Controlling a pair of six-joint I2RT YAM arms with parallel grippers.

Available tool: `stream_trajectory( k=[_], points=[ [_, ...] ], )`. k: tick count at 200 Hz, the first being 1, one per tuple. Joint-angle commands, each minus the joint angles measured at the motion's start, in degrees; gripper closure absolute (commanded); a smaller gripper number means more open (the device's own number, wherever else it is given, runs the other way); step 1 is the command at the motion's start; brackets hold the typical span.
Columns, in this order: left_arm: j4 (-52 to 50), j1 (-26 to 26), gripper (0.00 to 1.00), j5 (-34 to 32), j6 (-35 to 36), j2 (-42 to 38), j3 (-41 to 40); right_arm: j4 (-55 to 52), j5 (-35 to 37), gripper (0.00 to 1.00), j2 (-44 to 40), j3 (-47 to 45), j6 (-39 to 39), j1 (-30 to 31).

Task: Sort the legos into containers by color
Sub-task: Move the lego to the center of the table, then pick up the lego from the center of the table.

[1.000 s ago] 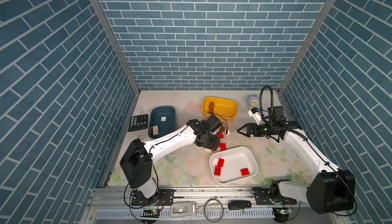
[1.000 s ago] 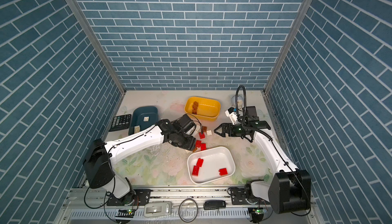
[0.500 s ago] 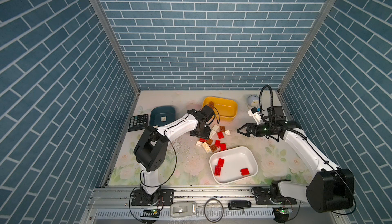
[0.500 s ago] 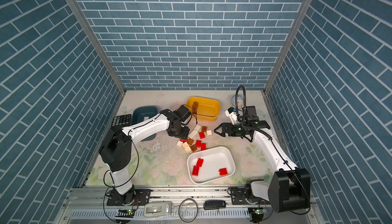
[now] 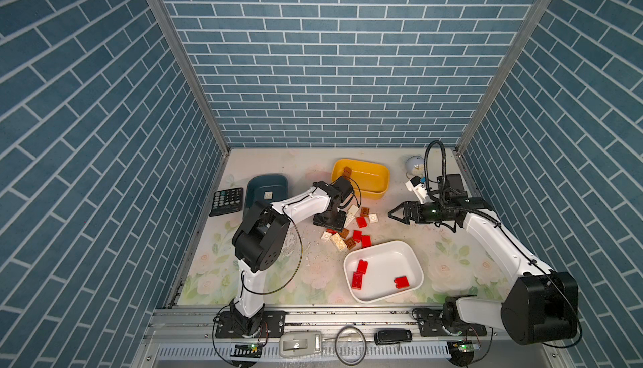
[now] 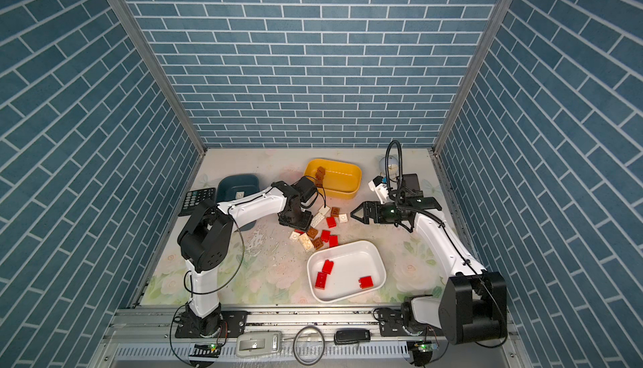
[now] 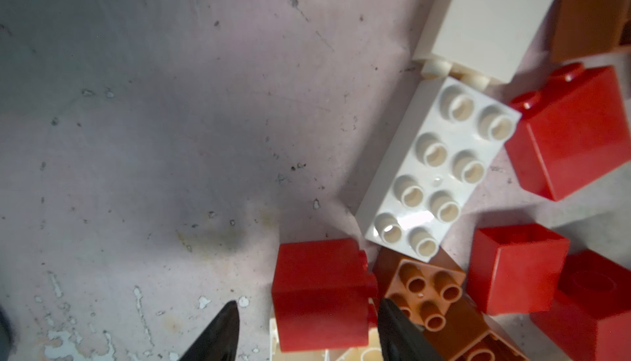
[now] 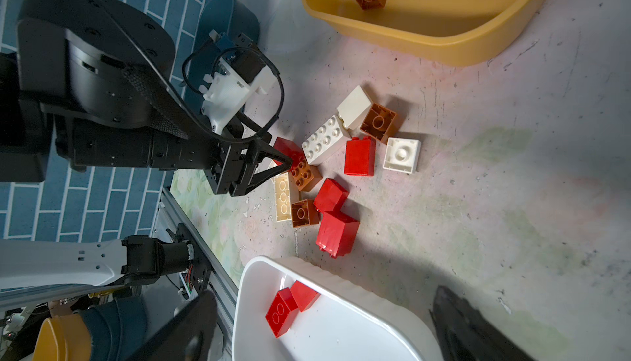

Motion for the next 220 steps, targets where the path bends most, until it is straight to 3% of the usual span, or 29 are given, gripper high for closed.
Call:
stream_trajectory(
  k=[1,41,96,117,135,152,220],
  points=[
    [-1.4,1.7,0.34,-2.3,1.9,0.1,1.0,0.4,-1.0,0.01,0.5,-1.1,-1.0,-0.2],
    [-2.0,4.7,0.34,-5.3,2.4,-0.1,0.8,0.8,-1.3,0.01,0.9,-1.1,-0.8,-0.2],
    [-2.1,6.0,0.30,-3.3,8.1,-2.3,2.9,0.6,-1.3,0.01,0.8,-0.9,-0.8,-0.2],
    [-2.2,6.1,0.30,0.3,17.9,-4.1,3.0,0.7,-1.6,0.01,1.0,-1.1,-0.9,-0.2],
    [-6.0,6.8,0.33,7.9,31.9,-4.5,3.7,0.8,-1.6,0.01,0.9,-1.1,-1.0,-0.2],
    [-10.3,7.6,0.34,9.0,42.5,-3.7,5.7,0.7,-1.6,0.01,0.9,-1.2,-1.0,-0.2],
    [-11.8,8.5,0.37,8.1,61.8,1.3,8.6,0.0,-1.3,0.01,-0.1,-1.7,-1.1,-0.2]
  ],
)
